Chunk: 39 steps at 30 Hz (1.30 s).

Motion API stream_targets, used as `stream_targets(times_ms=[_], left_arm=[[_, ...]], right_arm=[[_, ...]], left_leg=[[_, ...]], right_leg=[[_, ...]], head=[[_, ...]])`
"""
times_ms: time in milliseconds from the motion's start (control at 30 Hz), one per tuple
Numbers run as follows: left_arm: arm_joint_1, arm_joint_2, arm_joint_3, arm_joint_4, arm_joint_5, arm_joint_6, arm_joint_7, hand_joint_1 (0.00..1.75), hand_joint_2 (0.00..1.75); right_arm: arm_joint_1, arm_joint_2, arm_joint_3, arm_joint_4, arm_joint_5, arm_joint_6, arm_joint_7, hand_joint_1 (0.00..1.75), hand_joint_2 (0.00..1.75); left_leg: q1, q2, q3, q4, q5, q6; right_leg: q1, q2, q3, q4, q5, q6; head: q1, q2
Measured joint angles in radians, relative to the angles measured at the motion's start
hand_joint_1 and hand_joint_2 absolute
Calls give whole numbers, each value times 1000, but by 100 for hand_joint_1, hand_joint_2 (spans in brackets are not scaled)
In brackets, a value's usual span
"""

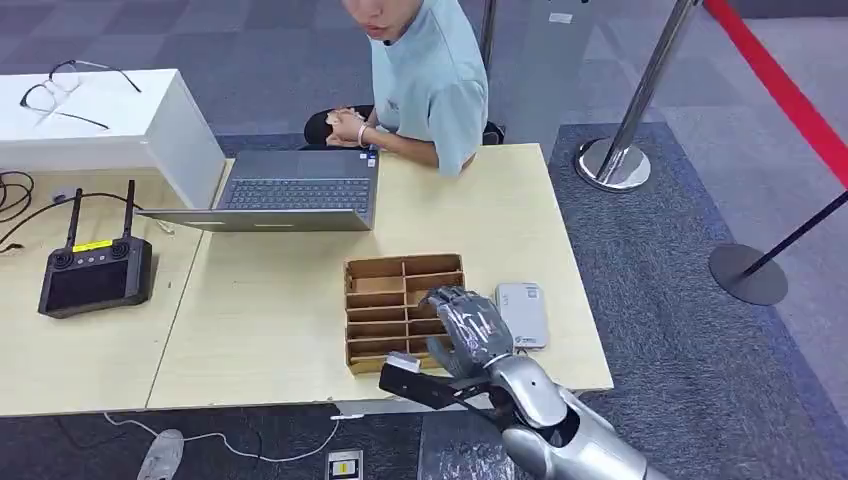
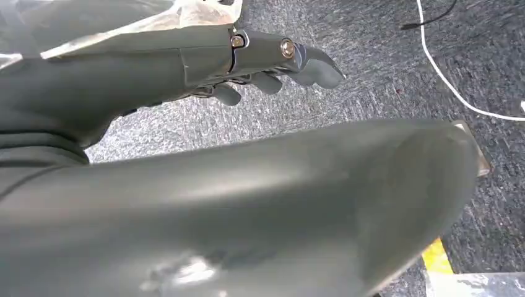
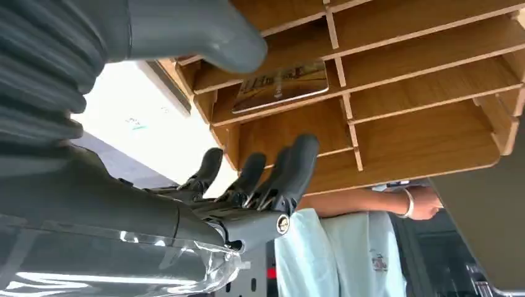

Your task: Pass the card to the sensor for recognition and then transmit it.

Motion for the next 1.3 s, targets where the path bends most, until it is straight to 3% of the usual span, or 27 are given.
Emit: stream_targets(times_ms=[267, 600, 1300], left_arm=[[0, 0, 0, 0, 0, 0, 0, 0, 0], [0, 0, 0, 0, 2, 0, 1, 0, 0], [0, 0, 0, 0, 2, 0, 3, 0, 0]], right_arm=[[0, 8, 0, 28, 0, -7, -5, 99, 175], [1, 15, 0, 44, -3, -20, -8, 86, 175], [1, 21, 0, 45, -4, -34, -13, 77, 175]], left_leg=[[0, 0, 0, 0, 0, 0], [0, 0, 0, 0, 0, 0], [0, 0, 0, 0, 0, 0]], right_leg=[[0, 0, 0, 0, 0, 0], [0, 0, 0, 0, 0, 0], [0, 0, 0, 0, 0, 0]], head=[[0, 0], [0, 0], [0, 0]])
